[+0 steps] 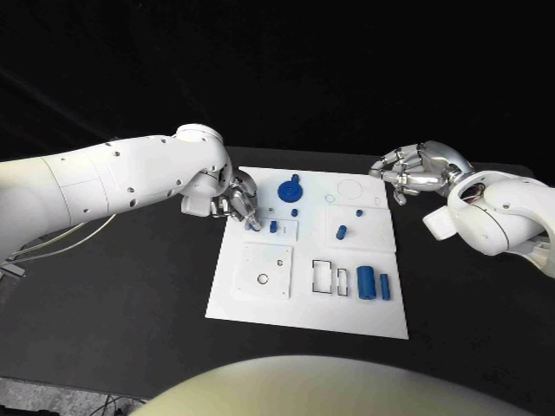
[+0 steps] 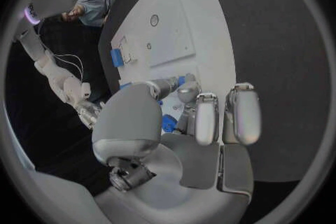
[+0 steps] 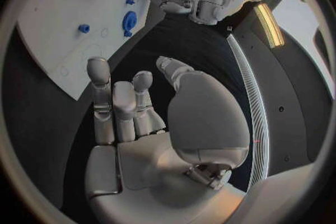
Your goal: Assemble the parts on the task board
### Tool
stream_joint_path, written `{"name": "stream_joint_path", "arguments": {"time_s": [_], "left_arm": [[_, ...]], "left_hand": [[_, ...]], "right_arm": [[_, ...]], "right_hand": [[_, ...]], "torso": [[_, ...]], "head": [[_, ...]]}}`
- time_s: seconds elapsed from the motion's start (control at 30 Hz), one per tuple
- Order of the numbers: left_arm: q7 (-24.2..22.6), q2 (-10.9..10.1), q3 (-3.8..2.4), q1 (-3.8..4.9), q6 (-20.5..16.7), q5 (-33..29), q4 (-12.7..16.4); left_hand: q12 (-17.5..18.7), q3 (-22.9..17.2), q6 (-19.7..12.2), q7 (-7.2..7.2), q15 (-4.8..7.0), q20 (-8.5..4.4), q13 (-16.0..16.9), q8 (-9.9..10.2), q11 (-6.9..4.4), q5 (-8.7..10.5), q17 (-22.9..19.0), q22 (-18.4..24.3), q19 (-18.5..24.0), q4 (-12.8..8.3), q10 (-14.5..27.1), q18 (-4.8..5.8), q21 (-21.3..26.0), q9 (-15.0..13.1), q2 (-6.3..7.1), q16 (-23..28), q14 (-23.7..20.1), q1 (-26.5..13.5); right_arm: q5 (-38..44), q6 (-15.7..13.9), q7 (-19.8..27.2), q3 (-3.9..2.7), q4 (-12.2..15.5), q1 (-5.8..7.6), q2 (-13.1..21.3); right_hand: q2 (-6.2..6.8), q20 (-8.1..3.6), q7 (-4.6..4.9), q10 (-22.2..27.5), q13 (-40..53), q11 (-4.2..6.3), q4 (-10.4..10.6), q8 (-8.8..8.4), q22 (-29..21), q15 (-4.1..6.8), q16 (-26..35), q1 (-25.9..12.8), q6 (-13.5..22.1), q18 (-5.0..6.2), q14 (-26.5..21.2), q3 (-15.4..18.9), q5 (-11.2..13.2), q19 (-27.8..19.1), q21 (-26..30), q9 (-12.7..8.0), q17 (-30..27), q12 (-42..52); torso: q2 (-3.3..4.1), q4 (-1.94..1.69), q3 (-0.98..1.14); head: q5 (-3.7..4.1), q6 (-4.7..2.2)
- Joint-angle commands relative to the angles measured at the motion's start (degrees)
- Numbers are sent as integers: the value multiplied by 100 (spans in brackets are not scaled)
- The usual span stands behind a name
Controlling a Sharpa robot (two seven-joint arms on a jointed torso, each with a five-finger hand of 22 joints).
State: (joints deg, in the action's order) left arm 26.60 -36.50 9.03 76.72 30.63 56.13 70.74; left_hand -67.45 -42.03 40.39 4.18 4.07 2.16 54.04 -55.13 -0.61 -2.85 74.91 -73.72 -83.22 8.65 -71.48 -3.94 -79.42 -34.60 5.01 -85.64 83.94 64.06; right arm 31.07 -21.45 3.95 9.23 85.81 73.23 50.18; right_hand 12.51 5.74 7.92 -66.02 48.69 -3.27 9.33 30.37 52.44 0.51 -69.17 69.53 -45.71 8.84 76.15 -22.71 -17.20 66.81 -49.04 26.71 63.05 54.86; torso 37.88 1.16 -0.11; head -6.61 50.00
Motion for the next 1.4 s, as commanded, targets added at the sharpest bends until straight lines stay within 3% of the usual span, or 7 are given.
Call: {"name": "stream_joint_path", "arguments": {"time_s": [0.03, 0.83, 1.4], "left_arm": [[-19, 31, 13, -10, 116, 15, -14], [72, 141, 52, -18, 53, -75, -104], [102, 150, 59, -24, -51, -152, -105]], "left_hand": [[-35, -1063, 67, -36, -3, 6, 8, -19, 9, -20, 1003, -1, -37, -1058, -31, 42, -25, -8, -30, 7, 443, -13], [-40, -1078, 79, -34, -3, 6, 15, -15, 9, -22, 1000, 16, -30, -1069, -39, 39, -15, -6, -32, 9, 443, -28], [-35, -1011, 186, -60, -2, 8, 14, 44, 0, -126, 1001, 19, -29, -1083, -117, 37, -6, 18, 137, 8, 444, -325]], "right_arm": [[36, 23, 46, -1, 9, -2, -2], [40, 17, 67, -1, 17, -2, -7], [21, 90, 121, -1, 8, -2, -12]], "right_hand": [[1, -2, 2, 30, 7, 1, 36, -1, -1, -9, 9, 36, 49, 38, -31, -12, -22, -53, 24, -9, -10, -20], [0, -2, 2, 30, 8, 1, 36, 0, 1, -9, 8, 40, 49, 37, -30, -14, -23, -52, 23, -9, -9, -20], [-7, -2, 2, 33, 0, 2, 41, 2, -1, -8, 14, 47, 46, 38, -36, -18, -28, -53, 26, -11, -23, -29]], "torso": [[-1, 0, 2], [-4, -3, 1], [-6, -2, 0]], "head": [[1, 0], [37, 0], [46, 0]]}}
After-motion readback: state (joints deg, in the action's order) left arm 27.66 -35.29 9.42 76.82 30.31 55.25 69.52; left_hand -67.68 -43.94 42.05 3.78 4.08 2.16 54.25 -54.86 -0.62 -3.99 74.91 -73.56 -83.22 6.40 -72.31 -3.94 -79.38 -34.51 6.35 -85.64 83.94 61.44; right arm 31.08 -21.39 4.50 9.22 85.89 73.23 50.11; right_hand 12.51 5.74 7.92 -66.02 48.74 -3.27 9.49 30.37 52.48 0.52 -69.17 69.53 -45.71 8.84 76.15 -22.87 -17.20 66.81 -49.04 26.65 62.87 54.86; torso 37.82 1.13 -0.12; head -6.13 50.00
